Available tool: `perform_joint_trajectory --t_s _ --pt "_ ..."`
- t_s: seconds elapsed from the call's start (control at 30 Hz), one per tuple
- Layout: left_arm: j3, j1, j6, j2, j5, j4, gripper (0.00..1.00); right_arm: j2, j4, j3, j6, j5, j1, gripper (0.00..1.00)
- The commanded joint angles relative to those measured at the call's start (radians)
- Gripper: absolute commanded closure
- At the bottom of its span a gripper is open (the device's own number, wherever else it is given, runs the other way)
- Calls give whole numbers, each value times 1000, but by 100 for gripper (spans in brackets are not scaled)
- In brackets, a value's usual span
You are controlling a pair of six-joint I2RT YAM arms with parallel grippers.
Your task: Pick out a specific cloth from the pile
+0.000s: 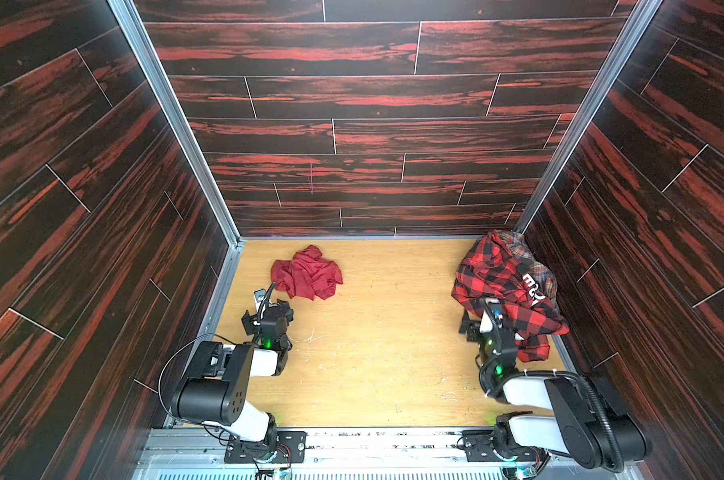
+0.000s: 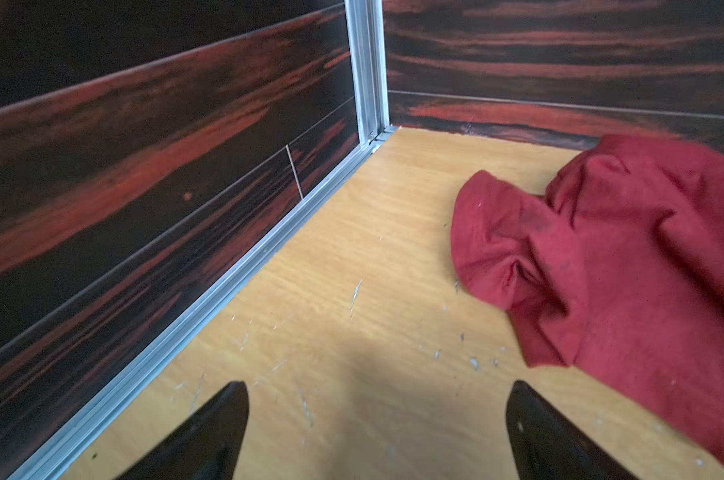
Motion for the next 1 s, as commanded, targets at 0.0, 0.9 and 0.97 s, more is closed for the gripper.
perform_joint_trajectory --t_s 0.0,0.9,0.97 --pt "21 6 7 -5 14 -5 1 -18 19 16 6 -145 -44 1" --pt "31 15 0 -1 25 -20 1 239 28 156 56 -291 -247 1" --pt "34 22 -6 -2 34 -29 1 241 32 157 57 -293 -248 1"
